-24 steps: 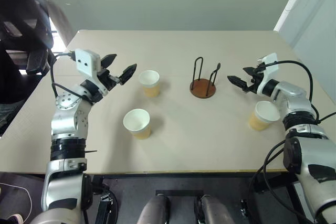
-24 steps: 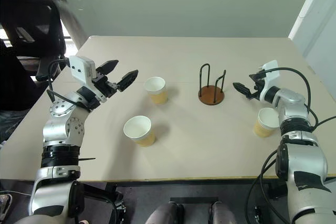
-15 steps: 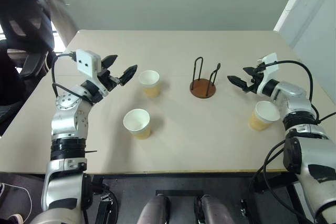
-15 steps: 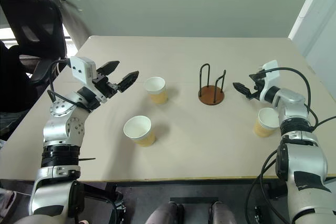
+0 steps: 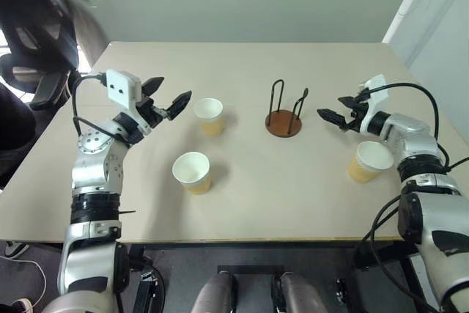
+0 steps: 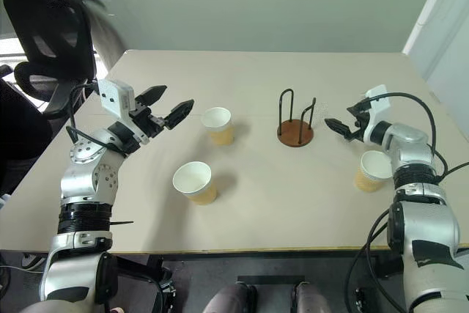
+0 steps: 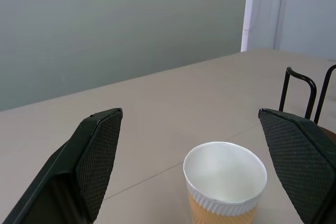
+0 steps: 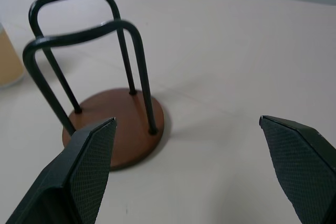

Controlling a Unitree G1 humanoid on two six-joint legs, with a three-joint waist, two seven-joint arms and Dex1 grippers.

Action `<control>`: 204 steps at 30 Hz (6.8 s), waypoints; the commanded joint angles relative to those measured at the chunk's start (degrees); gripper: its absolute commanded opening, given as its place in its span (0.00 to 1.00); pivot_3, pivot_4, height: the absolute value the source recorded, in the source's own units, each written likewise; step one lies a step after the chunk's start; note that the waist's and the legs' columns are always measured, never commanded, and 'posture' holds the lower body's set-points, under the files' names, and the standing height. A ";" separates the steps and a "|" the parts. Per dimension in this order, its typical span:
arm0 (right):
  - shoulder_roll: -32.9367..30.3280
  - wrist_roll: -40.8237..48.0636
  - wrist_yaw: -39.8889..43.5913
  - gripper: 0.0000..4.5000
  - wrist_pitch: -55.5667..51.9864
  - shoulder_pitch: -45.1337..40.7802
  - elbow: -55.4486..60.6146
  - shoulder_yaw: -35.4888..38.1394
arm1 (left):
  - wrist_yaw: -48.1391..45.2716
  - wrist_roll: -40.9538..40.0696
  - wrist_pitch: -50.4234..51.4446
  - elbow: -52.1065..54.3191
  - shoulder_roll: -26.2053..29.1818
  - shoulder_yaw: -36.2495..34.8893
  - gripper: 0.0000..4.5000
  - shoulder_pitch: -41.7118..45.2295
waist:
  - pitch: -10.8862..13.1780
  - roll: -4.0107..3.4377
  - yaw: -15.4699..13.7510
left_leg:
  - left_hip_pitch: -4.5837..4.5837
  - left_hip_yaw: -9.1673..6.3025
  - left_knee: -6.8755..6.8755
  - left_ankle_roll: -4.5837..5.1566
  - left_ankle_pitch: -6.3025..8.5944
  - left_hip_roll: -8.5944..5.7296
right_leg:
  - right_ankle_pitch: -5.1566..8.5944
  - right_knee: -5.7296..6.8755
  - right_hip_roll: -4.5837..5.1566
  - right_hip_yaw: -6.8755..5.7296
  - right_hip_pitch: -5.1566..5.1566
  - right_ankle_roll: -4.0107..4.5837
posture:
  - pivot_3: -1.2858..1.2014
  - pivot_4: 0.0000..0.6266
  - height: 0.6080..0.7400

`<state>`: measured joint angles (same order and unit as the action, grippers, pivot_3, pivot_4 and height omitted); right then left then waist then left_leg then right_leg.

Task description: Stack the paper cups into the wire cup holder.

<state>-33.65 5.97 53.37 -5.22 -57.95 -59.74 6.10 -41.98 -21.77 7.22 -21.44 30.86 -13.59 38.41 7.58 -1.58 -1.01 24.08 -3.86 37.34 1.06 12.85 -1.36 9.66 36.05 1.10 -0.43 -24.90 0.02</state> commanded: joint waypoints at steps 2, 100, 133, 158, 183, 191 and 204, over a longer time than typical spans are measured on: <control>-1.64 -0.14 1.95 1.00 -3.08 0.90 4.85 -0.88 | -0.29 0.46 -1.76 0.02 0.51 -0.26 0.99 2.07 | 0.00 0.00 0.04 | 0.00 0.00 0.00 0.00 0.00 0.00 | 0.00 0.00 0.00 0.00 0.00 0.00 | 0.52 0.24 1.00; 11.98 1.60 -5.92 0.00 -15.38 3.35 20.24 -4.88 | -27.31 -5.78 5.97 -2.21 6.96 2.14 1.00 5.38 | 0.00 0.00 0.25 | 0.08 -0.03 -0.05 0.19 -0.21 0.00 | 0.00 -0.07 -0.03 0.01 -0.12 -0.01 | 0.52 0.24 1.00; 1.37 9.06 19.78 0.00 -20.98 14.59 43.36 -10.11 | -29.01 -5.24 5.21 -5.21 8.30 2.60 1.00 6.75 | 0.00 0.00 0.36 | 0.13 -0.02 -0.04 -0.12 -0.60 0.00 | 0.00 -0.07 -0.03 0.01 -0.13 -0.01 | 0.52 0.24 1.00; 0.12 6.76 23.71 0.00 -15.29 12.69 39.13 -14.95 | -28.39 -5.60 6.04 -3.16 8.62 2.46 1.00 5.55 | 0.00 0.00 0.35 | 0.14 -0.02 -0.04 0.21 -0.56 0.00 | -0.03 -0.05 -0.03 0.01 -0.13 -0.05 | 0.52 0.24 1.00; -0.04 3.46 25.40 0.00 -11.13 10.46 35.74 -17.87 | -27.76 -5.73 6.33 -2.47 8.92 2.41 1.00 5.27 | 0.00 0.00 0.37 | 0.14 -0.02 -0.02 0.41 -0.46 0.00 | -0.03 -0.04 -0.03 0.01 -0.13 -0.04 | 0.52 0.24 1.00; -0.34 2.58 25.89 0.62 -10.93 9.70 34.31 -18.04 | -27.70 -5.63 6.07 -2.82 8.91 2.38 1.00 5.53 | 0.00 0.00 0.35 | 0.13 -0.02 -0.02 0.42 -0.46 0.00 | -0.03 -0.03 -0.03 0.01 -0.13 -0.04 | 0.52 0.24 1.00; -1.78 1.64 26.00 0.99 -8.85 9.66 34.75 -17.36 | -27.23 -5.83 7.18 -3.34 8.68 2.51 1.00 6.19 | 0.00 0.00 0.33 | 0.14 -0.02 -0.02 0.42 -0.45 0.00 | -0.03 -0.03 -0.03 0.01 -0.13 -0.04 | 0.52 0.24 1.00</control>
<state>-34.45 7.53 79.05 -15.14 -47.25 -26.62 -12.35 -69.41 -27.01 14.16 -25.82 38.93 -9.89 43.44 7.58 -1.58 -0.68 24.21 -3.88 37.31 1.47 12.40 -1.36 9.63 36.02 1.07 -0.42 -25.03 -0.02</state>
